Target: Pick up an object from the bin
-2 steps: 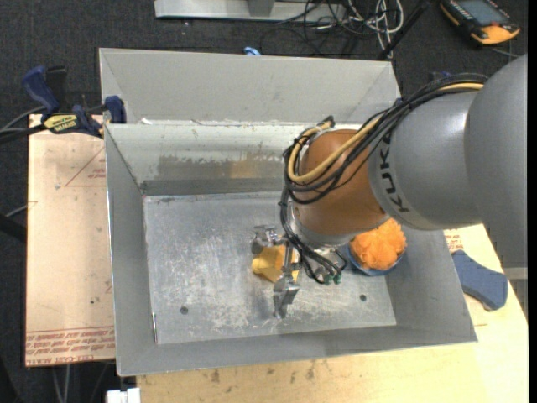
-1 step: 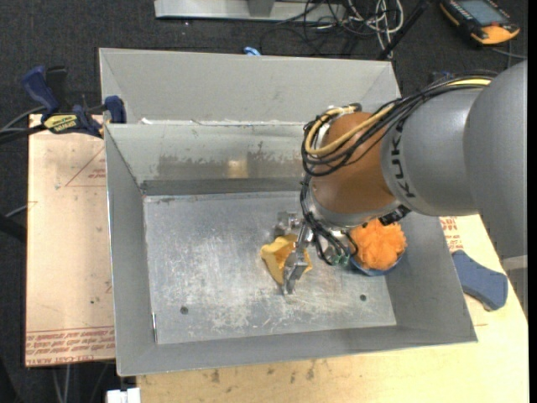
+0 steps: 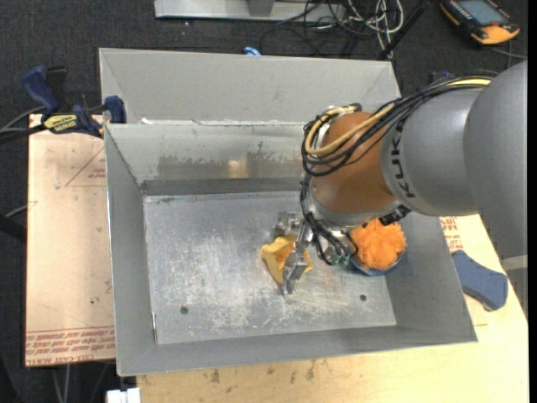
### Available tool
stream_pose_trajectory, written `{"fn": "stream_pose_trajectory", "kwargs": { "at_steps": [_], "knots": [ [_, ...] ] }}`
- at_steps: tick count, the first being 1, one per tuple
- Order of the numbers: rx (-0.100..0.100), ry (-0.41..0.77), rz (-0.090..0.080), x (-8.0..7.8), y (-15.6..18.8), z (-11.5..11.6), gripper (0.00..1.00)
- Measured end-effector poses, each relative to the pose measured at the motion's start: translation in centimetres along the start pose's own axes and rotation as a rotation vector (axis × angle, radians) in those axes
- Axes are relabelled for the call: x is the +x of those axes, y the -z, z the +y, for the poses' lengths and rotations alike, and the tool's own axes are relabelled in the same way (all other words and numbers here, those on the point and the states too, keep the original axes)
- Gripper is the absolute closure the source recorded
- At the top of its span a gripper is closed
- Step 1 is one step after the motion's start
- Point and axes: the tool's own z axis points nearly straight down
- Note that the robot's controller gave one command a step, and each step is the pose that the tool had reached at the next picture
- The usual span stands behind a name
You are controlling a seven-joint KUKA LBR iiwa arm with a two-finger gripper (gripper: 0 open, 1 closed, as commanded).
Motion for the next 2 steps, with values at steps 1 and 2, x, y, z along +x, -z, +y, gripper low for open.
{"fn": "stream_pose_trajectory", "kwargs": {
  "at_steps": [1, 2],
  "knots": [
    [0.000, -0.019, 0.008, 0.0, 4.4, 0.4, 1.00],
    [0.000, -0.028, -0.001, 1.1, 14.8, 0.3, 1.00]
  ]
}}
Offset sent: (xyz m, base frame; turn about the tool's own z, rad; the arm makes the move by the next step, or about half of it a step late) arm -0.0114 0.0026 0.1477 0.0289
